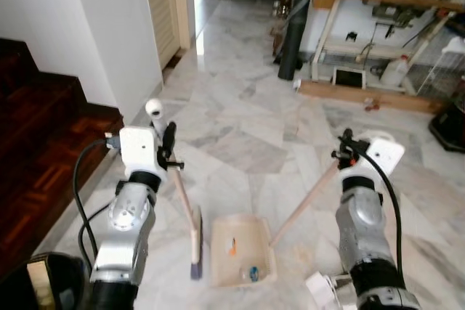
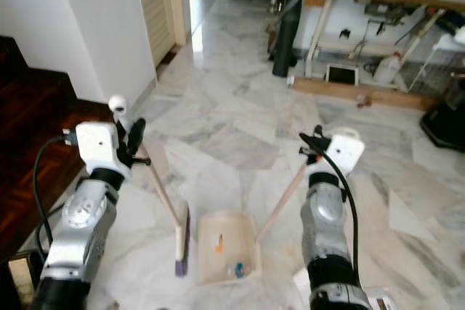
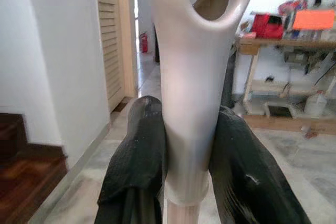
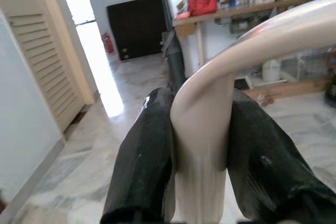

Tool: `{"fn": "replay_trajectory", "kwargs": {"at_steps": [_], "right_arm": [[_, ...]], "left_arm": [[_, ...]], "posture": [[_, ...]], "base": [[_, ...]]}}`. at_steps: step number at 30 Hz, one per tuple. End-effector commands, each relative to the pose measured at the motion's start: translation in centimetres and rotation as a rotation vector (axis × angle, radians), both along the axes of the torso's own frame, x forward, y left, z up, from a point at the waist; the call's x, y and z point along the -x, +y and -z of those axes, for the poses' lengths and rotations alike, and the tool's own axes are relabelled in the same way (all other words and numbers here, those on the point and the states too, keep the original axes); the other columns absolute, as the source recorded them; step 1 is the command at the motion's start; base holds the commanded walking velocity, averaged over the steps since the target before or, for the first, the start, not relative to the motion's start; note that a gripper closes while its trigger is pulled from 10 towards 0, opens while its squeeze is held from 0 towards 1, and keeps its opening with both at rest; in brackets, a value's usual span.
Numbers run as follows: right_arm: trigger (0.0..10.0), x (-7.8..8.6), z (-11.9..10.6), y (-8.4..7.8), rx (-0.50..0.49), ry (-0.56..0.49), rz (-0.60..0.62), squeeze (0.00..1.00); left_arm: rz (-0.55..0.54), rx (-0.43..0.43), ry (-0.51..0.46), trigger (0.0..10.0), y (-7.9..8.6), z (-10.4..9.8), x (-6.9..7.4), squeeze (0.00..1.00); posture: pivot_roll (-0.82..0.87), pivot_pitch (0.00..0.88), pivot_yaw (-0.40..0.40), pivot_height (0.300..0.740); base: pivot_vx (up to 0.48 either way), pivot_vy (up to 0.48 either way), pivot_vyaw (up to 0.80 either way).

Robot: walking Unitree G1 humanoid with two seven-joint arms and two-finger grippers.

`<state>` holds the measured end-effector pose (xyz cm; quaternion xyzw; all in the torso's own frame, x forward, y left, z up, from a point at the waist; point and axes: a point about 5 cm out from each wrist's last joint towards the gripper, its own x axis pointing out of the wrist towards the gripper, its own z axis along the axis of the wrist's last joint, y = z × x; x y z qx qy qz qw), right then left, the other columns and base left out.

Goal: Sweep floor

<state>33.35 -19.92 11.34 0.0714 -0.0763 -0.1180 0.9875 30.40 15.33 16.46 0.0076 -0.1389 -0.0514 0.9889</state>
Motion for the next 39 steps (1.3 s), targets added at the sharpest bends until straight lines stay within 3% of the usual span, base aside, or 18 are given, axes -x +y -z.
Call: {"fn": "replay_trajectory", "kwargs": {"at_steps": [1,39], "right_arm": [[10.0,-0.19,-1.17,-0.15,-0.010,-0.057,0.012,0.00],[10.0,-0.01,-0.94,-0.16,-0.005,-0.055,0.007,0.00]], "left_arm": [[0.011,-0.014,-0.048,10.0,-0.14,-1.06,-0.06,0.00],[0.035,-0.020,-0.040,10.0,-0.67,-0.77,-0.11,0.00]], "posture": [[0.08,0.000,-0.031,0.740],[0.07,0.000,-0.027,0.740]], "base": [[-0.337,0.000,0.00],[-0.335,0.000,0.00]]}}
